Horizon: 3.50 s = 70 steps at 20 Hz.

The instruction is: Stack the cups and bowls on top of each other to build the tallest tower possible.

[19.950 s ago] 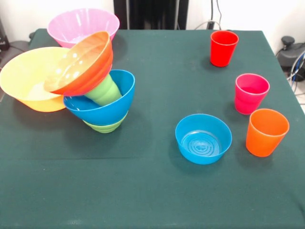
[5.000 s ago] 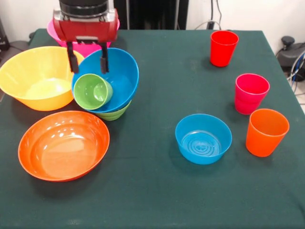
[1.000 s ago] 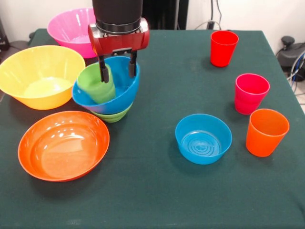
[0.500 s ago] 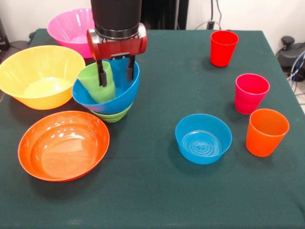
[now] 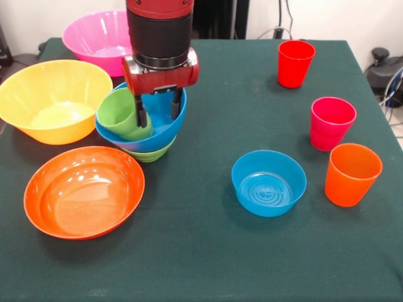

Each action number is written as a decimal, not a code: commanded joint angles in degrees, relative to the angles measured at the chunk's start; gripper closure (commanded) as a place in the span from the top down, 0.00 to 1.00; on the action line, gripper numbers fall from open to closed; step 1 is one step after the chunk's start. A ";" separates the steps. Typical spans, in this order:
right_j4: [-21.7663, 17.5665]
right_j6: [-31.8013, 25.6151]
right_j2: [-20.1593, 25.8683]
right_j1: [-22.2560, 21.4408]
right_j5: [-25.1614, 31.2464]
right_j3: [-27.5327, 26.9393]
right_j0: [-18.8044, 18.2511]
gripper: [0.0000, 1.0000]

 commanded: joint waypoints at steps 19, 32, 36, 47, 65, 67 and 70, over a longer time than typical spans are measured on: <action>-5.58 -4.51 -0.44 1.60 -4.03 -1.49 2.73 1.00; -7.61 -3.02 -2.73 2.00 -5.73 -2.37 3.98 1.00; -7.93 -2.64 -3.52 2.02 -6.03 -2.83 4.49 1.00; -9.23 -1.58 -3.98 1.36 -5.46 -3.28 4.83 1.00; -11.00 -0.35 -8.29 -0.04 -5.93 -4.84 7.58 1.00; -11.30 -0.20 -8.71 0.43 -6.65 -5.07 7.77 1.00; -11.88 0.26 -9.61 1.65 -7.66 -5.69 8.46 1.00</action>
